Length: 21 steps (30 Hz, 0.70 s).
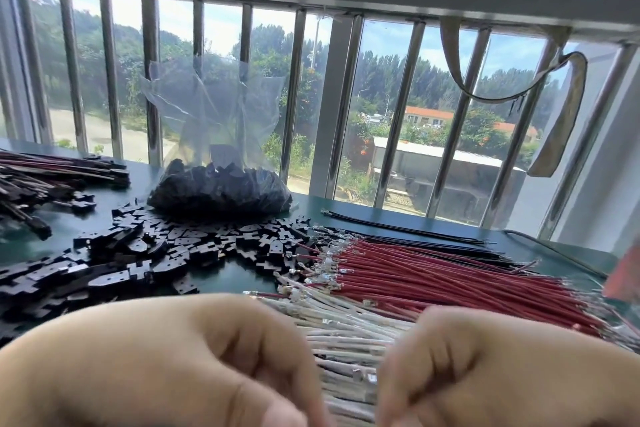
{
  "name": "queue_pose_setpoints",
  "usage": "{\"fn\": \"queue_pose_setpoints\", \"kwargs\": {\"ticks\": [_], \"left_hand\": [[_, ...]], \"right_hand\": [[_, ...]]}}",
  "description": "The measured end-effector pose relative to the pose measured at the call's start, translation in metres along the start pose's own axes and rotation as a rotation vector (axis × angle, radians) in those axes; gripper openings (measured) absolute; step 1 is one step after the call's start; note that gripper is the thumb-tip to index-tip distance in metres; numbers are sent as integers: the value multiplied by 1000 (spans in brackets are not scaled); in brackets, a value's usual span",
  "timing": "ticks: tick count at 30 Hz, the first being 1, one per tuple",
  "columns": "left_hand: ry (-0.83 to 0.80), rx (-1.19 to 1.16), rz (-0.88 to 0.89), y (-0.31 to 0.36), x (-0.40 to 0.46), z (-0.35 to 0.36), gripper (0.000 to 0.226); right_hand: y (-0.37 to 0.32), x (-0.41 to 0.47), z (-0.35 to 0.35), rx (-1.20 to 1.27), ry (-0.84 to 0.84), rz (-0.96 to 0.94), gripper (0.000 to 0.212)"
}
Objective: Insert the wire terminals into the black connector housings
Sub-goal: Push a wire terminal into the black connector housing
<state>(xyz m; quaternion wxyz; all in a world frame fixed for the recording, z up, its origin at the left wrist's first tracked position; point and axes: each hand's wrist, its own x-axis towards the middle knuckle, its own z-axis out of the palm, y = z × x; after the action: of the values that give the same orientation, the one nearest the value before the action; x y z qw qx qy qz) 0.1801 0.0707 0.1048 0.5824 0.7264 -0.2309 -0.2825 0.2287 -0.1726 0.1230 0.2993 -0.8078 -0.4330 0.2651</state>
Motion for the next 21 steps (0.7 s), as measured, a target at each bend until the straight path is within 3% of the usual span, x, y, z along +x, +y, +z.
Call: {"fn": "queue_pose_setpoints", "kwargs": {"ticks": [2,3,5,7,8,10,14,17,21], "left_hand": [[-21,25,17,2,0,1,42],[122,58,70,0,6,0,41],[642,153,115,-10,16,-9,31],[1142,489,54,-28,24,-24,27],[1283,722,-35,-35,27,-30,25],[1314,1049,-220,-51,31,-39,13],[1153,1183,-551,-69,38,-52,38],[1117,1211,-639,-72,39,-58,39],[1136,1188,-628,-71,40,-62,38]], "right_hand": [[2,-5,-2,-31,-137,20,13],[4,-3,-3,-21,-118,56,15],[11,4,1,71,99,95,24],[18,10,7,-197,331,57,24],[19,12,11,-389,373,34,22],[15,14,18,-663,318,36,34],[10,12,23,-695,320,82,40],[9,6,19,-694,291,146,34],[15,4,18,-701,283,221,8]]}}
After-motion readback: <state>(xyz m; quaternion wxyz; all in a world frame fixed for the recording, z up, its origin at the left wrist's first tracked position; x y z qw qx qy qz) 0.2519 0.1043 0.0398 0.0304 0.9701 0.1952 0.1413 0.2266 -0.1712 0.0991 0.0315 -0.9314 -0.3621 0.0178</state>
